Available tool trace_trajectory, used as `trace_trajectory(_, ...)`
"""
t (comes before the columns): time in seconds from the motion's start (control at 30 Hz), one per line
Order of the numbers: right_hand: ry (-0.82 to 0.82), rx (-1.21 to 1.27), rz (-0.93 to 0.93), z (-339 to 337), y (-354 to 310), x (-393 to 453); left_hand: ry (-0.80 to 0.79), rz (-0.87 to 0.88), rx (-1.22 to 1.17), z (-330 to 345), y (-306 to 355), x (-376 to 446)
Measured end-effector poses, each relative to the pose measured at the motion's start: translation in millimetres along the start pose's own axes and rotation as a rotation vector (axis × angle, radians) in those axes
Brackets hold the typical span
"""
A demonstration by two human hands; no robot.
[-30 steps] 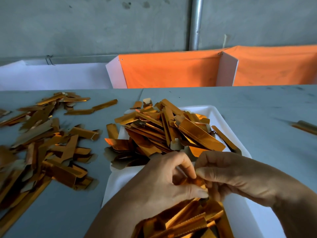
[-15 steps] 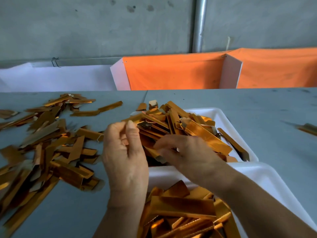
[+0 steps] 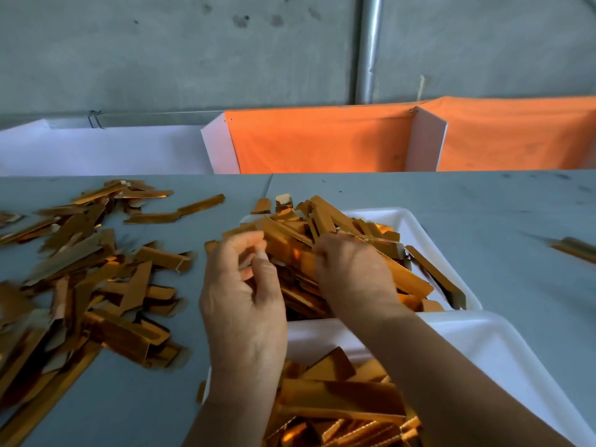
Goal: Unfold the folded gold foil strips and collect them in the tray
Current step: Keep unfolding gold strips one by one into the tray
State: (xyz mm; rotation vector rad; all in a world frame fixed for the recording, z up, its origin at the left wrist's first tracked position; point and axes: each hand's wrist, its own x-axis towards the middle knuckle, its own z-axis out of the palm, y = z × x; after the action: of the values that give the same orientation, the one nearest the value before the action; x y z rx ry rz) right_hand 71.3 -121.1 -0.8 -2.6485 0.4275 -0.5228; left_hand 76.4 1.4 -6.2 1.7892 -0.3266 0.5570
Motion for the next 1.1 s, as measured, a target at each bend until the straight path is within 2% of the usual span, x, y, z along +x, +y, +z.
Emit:
trace_trajectory(0.07, 0.04, 0.333, 0.14, -17.3, 13.2, -5.6, -0.045, -0.014, -0.007, 0.5, -1.9, -0.9)
trace_trajectory(0.1, 0.004, 0.586, 0.23, -25.4, 19.5, -10.7, -0.095, -0.038, -0.033, 1.9, -2.1, -1.0)
trace_trajectory(0.17, -0.18, 1.057, 0.352, -38.2, 26.2, -25.8, -0.242, -0.13, -0.18, 3.2, 0.3, -1.6)
trace_trajectory(0.23, -0.291, 1.241, 0.362, -40.0, 32.3, -41.2, -0.436, -0.194, -0.35, 4.8, 4.3, -5.1)
trace_trajectory(0.3, -0.333, 1.283, 0.38, -38.6, 34.8, -52.5, -0.592, -0.135, -0.401, 5.4, 10.4, -8.5)
trace_trajectory(0.33, -0.341, 1.29, 0.39, -38.2, 36.4, -55.7, -0.621, -0.104, -0.41, 5.9, 12.2, -9.9)
trace_trajectory(0.4, -0.367, 1.272, 0.401, -40.1, 38.6, -59.3, -0.62, -0.087, -0.406, 7.3, 10.1, -11.5)
trace_trajectory(0.5, -0.386, 1.093, 0.369, -45.2, 40.5, -60.0, -0.592, -0.177, -0.404, 7.4, 4.2, -11.4)
trace_trajectory(0.6, -0.239, 1.003, 0.305, -53.4, 41.3, -59.3, -0.554, -0.23, -0.348, 9.1, -0.5, -12.0)
trace_trajectory(0.73, -0.064, 1.038, 0.237, -59.2, 49.4, -57.2, -0.53, -0.145, -0.26, 8.8, 0.5, -12.5)
trace_trajectory(0.93, -0.052, 1.223, 0.209, -60.4, 51.8, -54.7, -0.657, -0.105, -0.225, 7.3, 8.2, -15.7)
trace_trajectory(1.03, -0.056, 1.244, 0.197, -60.8, 53.4, -54.7, -0.663, 0.024, -0.141, 9.3, 14.5, -17.9)
trace_trajectory(1.1, -0.072, 1.239, 0.178, -61.1, 54.3, -55.1, -0.626, 0.053, -0.148, 9.6, 16.6, -18.7)
